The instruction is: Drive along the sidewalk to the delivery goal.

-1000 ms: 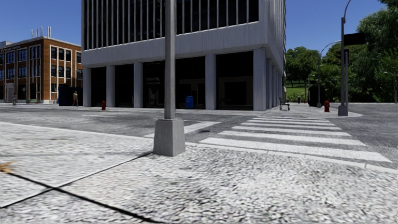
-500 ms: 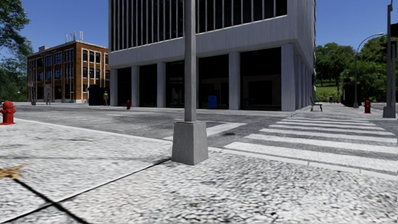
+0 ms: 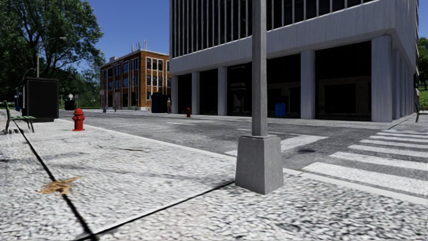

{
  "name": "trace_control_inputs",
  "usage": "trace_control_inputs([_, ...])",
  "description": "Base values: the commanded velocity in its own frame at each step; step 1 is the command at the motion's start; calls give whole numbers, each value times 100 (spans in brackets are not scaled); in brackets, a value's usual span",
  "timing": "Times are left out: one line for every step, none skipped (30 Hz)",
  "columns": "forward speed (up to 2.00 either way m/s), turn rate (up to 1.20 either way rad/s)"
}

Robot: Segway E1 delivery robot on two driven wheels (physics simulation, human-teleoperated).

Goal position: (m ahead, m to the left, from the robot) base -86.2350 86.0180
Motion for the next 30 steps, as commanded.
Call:
trace_control_inputs([82,57])
trace_control_inputs([82,57])
trace_control_inputs([82,57])
trace_control_inputs([82,58])
trace_control_inputs([82,58])
trace_control_inputs([82,58])
trace_control_inputs([82,58])
trace_control_inputs([82,58])
trace_control_inputs([82,58])
trace_control_inputs([82,58])
trace_control_inputs([82,59])
trace_control_inputs([82,66])
trace_control_inputs([82,69])
trace_control_inputs([82,69])
trace_control_inputs([82,70])
trace_control_inputs([82,70])
trace_control_inputs([82,70])
trace_control_inputs([82,70])
trace_control_inputs([82,70])
trace_control_inputs([82,72])
trace_control_inputs([82,72])
trace_control_inputs([82,72])
trace_control_inputs([82,72])
trace_control_inputs([82,72])
trace_control_inputs([82,72])
trace_control_inputs([82,72])
trace_control_inputs([82,72])
trace_control_inputs([82,72])
trace_control_inputs([82,72])
trace_control_inputs([82,72])
